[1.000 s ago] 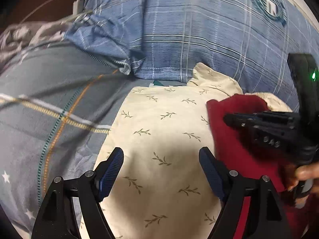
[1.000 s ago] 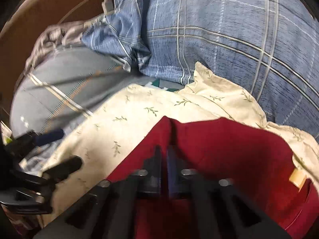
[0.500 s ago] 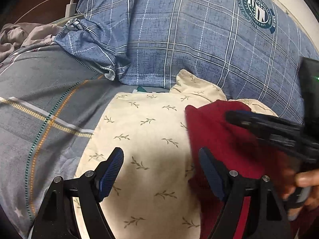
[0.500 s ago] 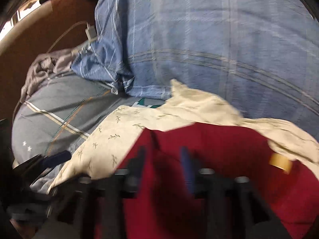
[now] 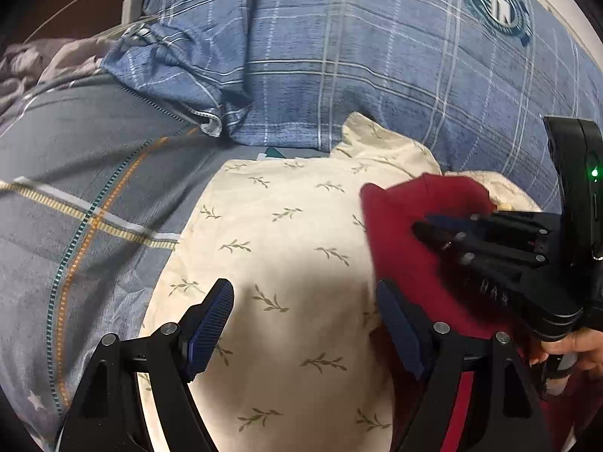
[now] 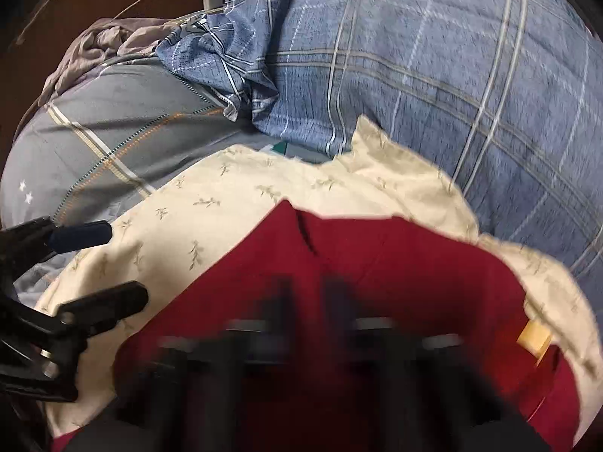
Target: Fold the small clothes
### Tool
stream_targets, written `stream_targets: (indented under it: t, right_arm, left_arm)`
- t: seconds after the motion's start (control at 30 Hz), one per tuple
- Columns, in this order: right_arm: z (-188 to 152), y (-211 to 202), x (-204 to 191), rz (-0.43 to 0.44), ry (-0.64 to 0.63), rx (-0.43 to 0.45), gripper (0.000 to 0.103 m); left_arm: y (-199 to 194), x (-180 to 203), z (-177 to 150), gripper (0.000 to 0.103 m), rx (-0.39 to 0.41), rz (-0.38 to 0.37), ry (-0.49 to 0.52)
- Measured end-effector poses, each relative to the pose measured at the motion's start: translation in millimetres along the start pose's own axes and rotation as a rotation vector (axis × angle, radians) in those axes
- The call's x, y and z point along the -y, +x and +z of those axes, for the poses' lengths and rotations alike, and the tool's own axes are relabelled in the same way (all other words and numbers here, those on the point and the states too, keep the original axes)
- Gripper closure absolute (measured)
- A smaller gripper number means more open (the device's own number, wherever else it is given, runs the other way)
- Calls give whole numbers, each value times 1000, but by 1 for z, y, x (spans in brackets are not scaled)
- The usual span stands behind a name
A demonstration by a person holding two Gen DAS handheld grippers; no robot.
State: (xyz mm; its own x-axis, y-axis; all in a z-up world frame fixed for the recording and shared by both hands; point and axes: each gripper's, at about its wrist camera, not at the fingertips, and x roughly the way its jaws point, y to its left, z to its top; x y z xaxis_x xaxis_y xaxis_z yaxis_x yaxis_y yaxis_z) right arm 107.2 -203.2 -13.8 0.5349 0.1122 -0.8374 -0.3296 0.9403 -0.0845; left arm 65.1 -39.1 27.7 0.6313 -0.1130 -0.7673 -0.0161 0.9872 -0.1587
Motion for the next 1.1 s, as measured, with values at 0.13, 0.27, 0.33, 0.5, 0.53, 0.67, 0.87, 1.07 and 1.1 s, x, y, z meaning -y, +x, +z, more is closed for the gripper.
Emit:
stream_targets:
  t: [0.13,0.27,0.33,0.5,0.53,0.67,0.87,1.07,1.1]
  right_arm:
    - [9,0,9,-41,63,33,100]
    - [0,10,6,-64,110,30,98]
    - [-5,-3,10,-18,157,40,91]
    - [-44,-71,42,-66,285,85,40]
    - [-60,-89,52,-152,288,85,38]
    - [-109,-134,98,-426,374,69,36]
    - [-165,-151,156,-518,532,-16,88]
    - [-166,-159,152,-529,510,51,98]
    - [-168,-156,153,-558,504,42,98]
  left_arm:
    - [-3,0,3,25,32,-10,-22]
    - [-3,9,-1,25,29,-54,1]
    - [-5,14,-3,25,35,-71,20]
    - [-11,27,-8,25,58,-107,82]
    - [-12,29,-9,25,62,-110,92]
    - [-9,40,-16,25,40,-105,140]
    - [13,56,-27,25,-41,-28,197]
    - [15,64,-26,25,-31,-16,194]
    - [17,65,-27,24,-33,-19,194]
